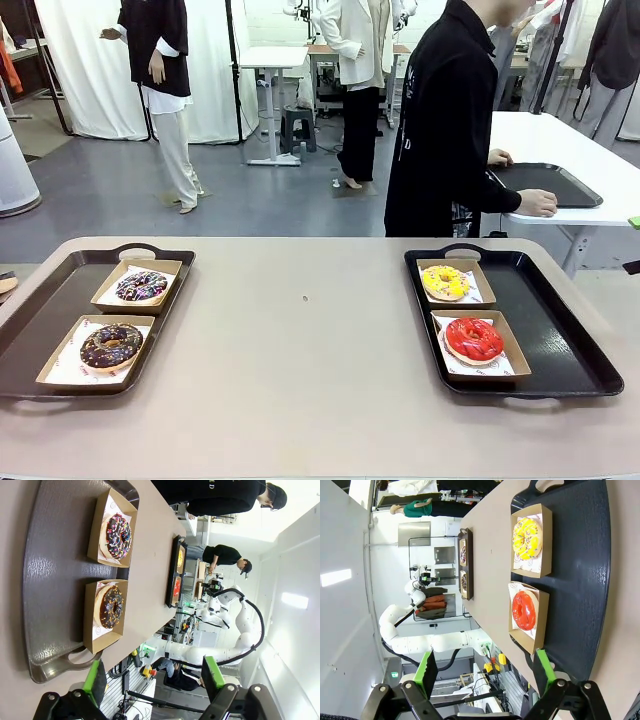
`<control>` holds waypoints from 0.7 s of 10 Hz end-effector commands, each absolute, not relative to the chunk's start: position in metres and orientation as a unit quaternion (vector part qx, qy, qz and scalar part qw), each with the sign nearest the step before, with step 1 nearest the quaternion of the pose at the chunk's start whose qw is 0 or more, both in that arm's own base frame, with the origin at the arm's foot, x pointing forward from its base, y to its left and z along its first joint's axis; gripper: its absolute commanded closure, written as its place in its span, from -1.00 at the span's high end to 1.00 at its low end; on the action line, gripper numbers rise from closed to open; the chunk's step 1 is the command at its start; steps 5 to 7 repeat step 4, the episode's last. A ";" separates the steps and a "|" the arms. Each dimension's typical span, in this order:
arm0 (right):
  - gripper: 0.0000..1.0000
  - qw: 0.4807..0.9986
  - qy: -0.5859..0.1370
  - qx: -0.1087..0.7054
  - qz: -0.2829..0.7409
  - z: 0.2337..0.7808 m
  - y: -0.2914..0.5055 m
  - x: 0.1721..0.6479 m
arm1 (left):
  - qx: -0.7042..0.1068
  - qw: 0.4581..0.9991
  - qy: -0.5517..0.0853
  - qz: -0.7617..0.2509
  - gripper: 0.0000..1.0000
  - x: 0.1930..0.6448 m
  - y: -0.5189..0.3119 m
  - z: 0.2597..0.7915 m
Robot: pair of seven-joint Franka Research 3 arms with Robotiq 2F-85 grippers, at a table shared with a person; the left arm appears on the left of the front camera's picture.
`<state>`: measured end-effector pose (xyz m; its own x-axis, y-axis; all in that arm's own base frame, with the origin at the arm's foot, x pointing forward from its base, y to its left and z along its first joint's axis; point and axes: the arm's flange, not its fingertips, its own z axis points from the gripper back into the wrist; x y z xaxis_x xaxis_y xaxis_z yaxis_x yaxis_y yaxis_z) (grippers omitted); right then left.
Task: Individually package the donuts and arrange them on the tray.
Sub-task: Place the picked Paper togo box on the Handle tray.
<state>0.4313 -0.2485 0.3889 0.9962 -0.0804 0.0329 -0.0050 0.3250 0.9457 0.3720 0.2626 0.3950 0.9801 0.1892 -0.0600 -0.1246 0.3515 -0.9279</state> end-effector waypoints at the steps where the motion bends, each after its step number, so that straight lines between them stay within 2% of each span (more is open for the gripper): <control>1: 1.00 0.813 -0.034 0.582 -0.010 0.387 -0.249 0.428 | -0.566 0.817 -0.033 0.102 1.00 0.371 0.262 0.397; 7: 1.00 0.813 -0.034 0.582 -0.010 0.387 -0.249 0.428 | -0.566 0.817 -0.033 0.102 1.00 0.371 0.262 0.397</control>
